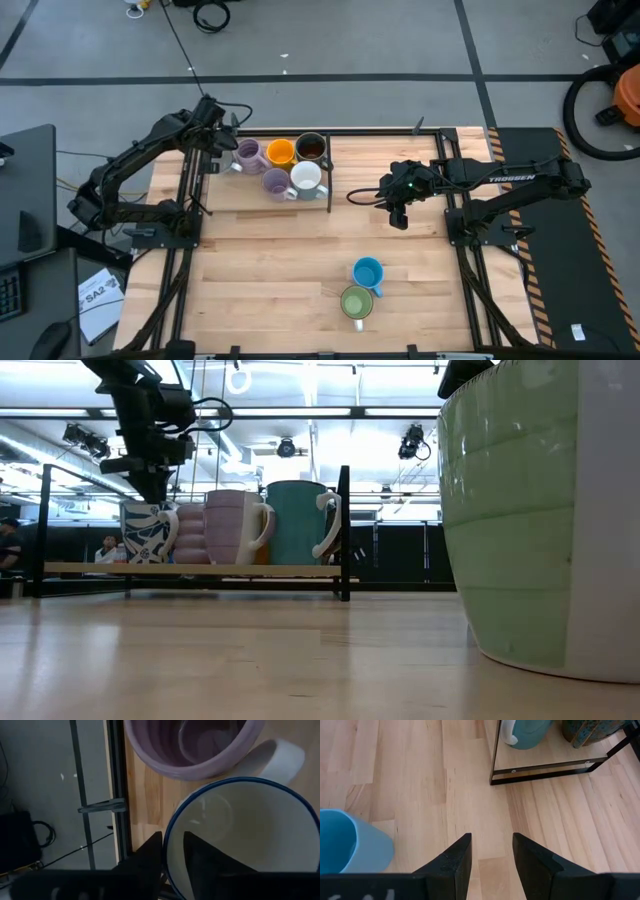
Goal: Place coffee mugs
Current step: Put the patterned blue mug on the shelf
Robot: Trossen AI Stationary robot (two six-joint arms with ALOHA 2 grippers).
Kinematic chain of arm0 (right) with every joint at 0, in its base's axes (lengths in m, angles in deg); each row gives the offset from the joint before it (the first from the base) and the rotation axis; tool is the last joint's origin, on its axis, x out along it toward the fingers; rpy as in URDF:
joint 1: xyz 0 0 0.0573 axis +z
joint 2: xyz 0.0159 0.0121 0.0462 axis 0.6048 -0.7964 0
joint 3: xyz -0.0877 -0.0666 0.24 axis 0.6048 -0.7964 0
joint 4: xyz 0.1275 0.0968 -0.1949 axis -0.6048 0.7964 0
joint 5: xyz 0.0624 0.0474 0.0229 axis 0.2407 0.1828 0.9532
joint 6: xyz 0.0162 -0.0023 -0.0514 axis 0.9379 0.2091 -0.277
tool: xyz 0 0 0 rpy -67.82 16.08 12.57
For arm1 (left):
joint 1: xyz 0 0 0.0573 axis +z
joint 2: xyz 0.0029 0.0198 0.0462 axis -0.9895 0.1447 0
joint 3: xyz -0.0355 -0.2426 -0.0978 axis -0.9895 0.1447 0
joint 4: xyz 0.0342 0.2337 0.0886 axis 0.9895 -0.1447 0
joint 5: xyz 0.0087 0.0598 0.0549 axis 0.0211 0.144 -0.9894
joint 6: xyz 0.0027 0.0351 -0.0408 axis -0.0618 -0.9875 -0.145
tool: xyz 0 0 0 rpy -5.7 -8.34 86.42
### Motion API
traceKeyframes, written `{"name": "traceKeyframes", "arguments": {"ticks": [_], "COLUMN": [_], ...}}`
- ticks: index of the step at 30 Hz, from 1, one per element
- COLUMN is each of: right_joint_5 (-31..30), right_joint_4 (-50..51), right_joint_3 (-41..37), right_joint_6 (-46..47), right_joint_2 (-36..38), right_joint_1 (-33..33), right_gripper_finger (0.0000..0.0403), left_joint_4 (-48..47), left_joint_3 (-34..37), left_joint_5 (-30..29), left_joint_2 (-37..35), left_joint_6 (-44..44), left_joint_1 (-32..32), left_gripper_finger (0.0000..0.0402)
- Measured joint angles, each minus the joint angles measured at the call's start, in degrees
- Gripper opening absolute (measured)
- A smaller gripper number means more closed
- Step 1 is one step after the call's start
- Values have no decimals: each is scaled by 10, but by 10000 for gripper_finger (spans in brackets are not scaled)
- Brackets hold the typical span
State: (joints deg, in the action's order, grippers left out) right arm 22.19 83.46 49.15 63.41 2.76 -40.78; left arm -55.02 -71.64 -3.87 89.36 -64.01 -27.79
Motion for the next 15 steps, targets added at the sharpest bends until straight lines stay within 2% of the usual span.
{"name": "traceKeyframes", "arguments": {"ticks": [12, 15], "right_joint_5": [0, 0], "right_joint_4": [0, 0], "right_joint_3": [0, 0], "right_joint_6": [0, 0], "right_joint_2": [0, 0], "right_joint_1": [0, 0], "right_gripper_finger": [148, 148], "left_joint_4": [3, 18], "left_joint_3": [0, 0], "left_joint_5": [-2, -18], "left_joint_2": [49, 61], "left_joint_6": [25, 24], "left_joint_1": [-1, -1], "left_gripper_finger": [126, 133]}}
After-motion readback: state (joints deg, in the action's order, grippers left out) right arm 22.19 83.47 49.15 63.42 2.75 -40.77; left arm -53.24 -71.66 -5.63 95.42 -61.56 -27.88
